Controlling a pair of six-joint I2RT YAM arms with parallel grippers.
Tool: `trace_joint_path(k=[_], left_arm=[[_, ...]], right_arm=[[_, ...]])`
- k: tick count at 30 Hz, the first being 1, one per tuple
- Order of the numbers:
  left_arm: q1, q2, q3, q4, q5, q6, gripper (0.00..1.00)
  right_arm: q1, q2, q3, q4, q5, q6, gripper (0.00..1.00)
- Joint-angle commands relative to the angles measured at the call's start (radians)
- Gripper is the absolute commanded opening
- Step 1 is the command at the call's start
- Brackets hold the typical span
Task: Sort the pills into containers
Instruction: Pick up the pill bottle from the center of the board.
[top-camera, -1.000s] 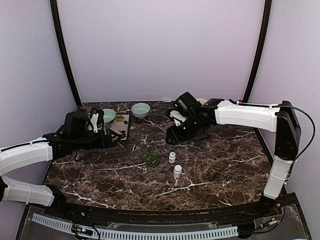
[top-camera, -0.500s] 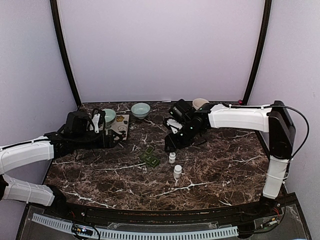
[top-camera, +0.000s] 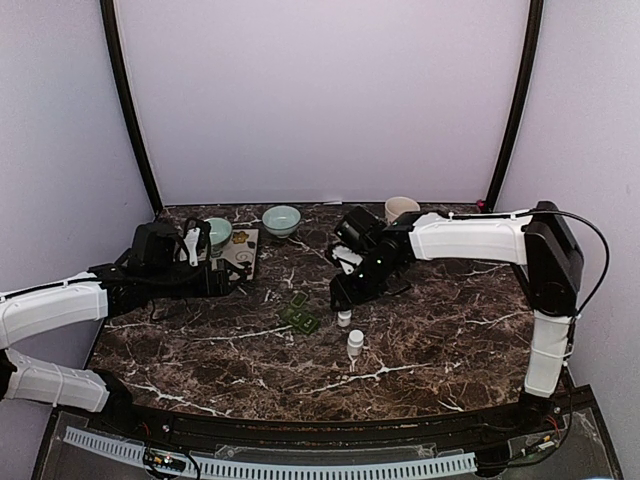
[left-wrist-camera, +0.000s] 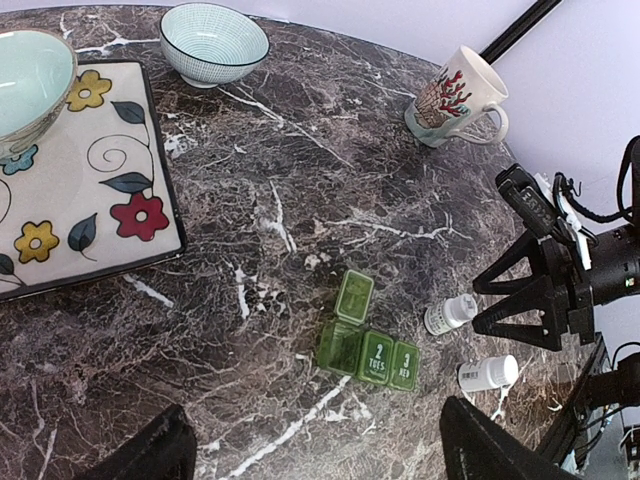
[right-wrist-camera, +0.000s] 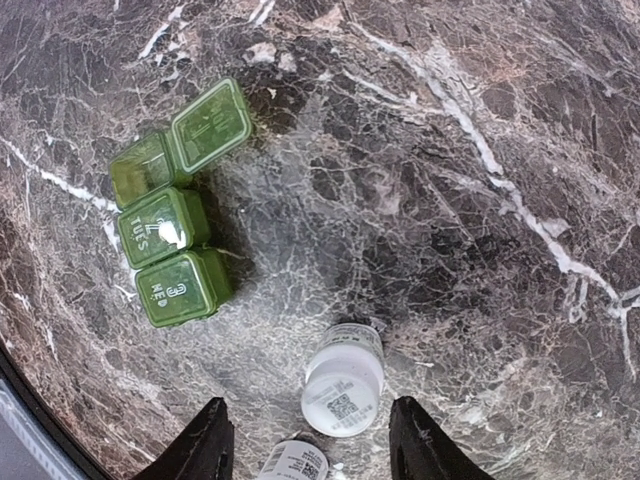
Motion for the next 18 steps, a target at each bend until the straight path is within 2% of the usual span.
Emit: trace_joint_path(k=[1,11,18], left_arm=[[0.007,-0.005,0.014,-0.009,0.007,-0.002,0.87],[0.007,-0.013,0.008,-0.011,0.007,-0.007,0.86],[0.007,-0.015,0.007,-0.012,0.007,-0.009,0.86]], right_arm=[[0.007,0.024,-0.007,-0.002,-0.003,-0.01,0.52],[0.006,0.052,-0.005,0.0,0.004,-0.018,0.5],[0.005,0.064,0.0,0.002,0.008,-0.025,0.45]])
